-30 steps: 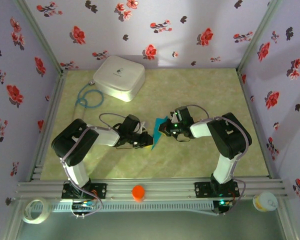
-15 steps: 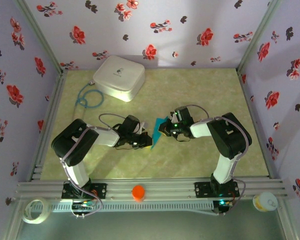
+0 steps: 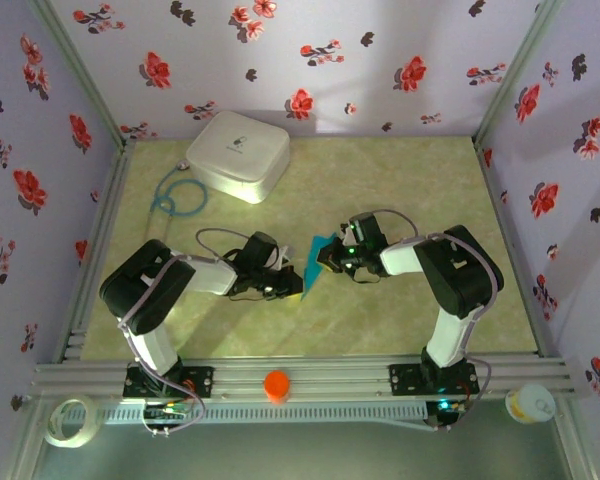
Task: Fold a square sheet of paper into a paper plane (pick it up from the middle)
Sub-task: Fold the wing for the fifth time at the center of the table.
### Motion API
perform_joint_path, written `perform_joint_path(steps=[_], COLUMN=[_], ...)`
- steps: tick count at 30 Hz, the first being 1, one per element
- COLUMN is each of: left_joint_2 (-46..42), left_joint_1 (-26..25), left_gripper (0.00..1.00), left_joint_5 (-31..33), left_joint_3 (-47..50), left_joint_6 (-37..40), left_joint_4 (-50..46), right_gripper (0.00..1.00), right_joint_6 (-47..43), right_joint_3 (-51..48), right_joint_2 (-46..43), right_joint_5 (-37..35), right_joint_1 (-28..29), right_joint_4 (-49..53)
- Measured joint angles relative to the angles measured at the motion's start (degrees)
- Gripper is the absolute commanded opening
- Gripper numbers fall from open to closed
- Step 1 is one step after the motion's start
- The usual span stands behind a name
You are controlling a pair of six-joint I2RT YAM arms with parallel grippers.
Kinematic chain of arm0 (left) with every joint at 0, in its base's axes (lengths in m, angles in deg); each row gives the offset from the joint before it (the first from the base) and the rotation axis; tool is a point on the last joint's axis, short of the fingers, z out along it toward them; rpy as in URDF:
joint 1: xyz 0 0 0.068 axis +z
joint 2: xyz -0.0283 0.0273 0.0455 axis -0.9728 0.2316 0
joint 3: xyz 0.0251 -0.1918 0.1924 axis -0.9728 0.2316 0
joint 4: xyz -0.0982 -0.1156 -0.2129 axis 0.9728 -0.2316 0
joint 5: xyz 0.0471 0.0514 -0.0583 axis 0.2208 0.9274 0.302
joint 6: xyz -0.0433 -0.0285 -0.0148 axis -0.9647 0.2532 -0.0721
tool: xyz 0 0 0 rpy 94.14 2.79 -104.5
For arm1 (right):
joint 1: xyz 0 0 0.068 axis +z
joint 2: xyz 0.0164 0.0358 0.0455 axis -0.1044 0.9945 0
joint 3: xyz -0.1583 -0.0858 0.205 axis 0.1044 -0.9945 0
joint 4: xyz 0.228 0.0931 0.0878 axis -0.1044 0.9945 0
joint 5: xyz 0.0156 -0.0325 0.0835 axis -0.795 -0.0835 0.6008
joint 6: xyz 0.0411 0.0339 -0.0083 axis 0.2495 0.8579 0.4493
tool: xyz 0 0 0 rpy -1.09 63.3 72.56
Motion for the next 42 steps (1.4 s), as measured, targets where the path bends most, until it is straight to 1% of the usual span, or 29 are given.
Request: perform_joint_path(steps=[3,5,8,13,14,20,32,33,42], left_joint_2=[0.0,0.0,-0.5,-1.2,-1.2,-1.2,-1.2,-1.2,-1.3], left_joint_1=[0.0,0.0,0.0,0.0,0.0,0.0,0.0,0.0,-0.2], left_gripper=[0.05,0.11,0.16,0.18,0.18,0.10,0.02,0.00,0.00], left_joint_5=[0.1,0.1,-0.1,-0.3,-0.3,-0.1,0.4,0.4,0.8], left_joint_3=[0.0,0.0,0.0,0.4,0.4,0.5,0.5,0.5,0.6], left_joint_6=[0.0,0.1,0.1,0.1,0.2,0.9,1.1,1.1,1.2], left_joint_4=[-0.2,-0.2,-0.4,-0.9,-0.9,-1.5,-2.2,-2.3,-2.4], right_gripper=[0.10,0.10,0.10,0.10,0.10,0.10,0.10,0.10,0.10], right_joint_6=[0.0,0.0,0.0,0.0,0.0,0.0,0.0,0.0,0.0], right_joint_3=[0.0,0.0,0.0,0.0,0.0,0.1,0.2,0.2,0.2], right_joint_2=[0.0,0.0,0.0,0.0,0.0,0.0,0.0,0.0,0.0], right_joint_5=[0.0,0.0,0.0,0.0,0.0,0.0,0.0,0.0,0.0], right_joint_1=[0.0,0.0,0.0,0.0,0.0,0.0,0.0,0.0,0.0], right_joint_4=[0.0,0.0,0.0,0.0,0.0,0.2,0.3,0.3,0.3])
